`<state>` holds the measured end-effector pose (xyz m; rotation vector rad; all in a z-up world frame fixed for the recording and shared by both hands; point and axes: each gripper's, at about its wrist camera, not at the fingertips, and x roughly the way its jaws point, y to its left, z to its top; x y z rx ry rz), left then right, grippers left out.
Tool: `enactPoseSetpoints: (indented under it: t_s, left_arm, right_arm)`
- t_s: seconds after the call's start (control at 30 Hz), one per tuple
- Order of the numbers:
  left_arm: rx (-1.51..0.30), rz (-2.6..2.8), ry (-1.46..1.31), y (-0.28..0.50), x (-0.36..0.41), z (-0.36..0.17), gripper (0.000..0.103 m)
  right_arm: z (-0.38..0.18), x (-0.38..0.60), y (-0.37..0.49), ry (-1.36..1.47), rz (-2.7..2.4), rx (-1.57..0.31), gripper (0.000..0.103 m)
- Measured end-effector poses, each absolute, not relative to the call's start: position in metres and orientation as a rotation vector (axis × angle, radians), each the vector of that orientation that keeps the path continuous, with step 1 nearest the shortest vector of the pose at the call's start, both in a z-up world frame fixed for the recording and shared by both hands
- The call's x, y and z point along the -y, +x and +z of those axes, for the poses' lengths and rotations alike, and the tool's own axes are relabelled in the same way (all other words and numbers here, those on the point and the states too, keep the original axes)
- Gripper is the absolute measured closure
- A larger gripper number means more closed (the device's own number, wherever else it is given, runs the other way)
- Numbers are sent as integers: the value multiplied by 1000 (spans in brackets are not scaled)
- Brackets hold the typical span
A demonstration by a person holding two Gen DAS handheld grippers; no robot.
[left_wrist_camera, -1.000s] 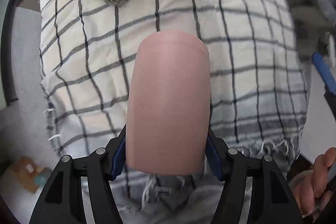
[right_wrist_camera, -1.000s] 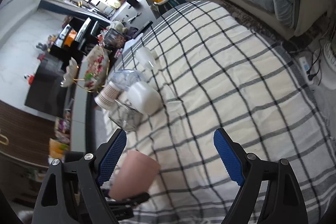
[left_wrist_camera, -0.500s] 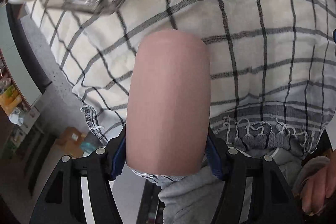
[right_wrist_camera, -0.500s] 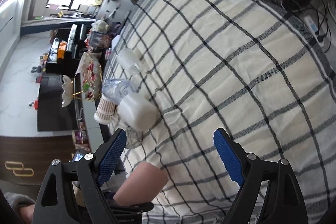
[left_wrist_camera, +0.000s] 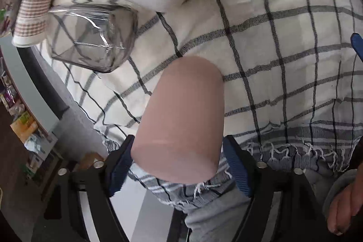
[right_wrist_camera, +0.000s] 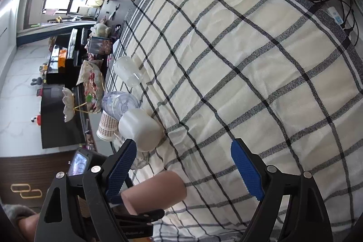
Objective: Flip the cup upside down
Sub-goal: 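Set the pink cup upside down on the cloth and open the left tool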
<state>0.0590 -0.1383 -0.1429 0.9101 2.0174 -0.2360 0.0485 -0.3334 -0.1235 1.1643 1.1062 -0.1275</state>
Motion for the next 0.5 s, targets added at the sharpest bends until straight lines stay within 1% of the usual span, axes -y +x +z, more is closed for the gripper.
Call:
enactPoseSetpoints:
  t_s: [0.2,0.3,0.5]
  left_arm:
    - [-1829,-286,772,40,114,-105,15]
    - [-1732,-294,657,29,94,-84,15]
    - [-1437,-285,488,-1,60,-38,10]
  right_arm:
    - [-92,320,38,1033,-117,-1075,17]
    - [-69,306,31,932,-115,-1044,18]
    - [-19,271,8,672,-149,-944,18]
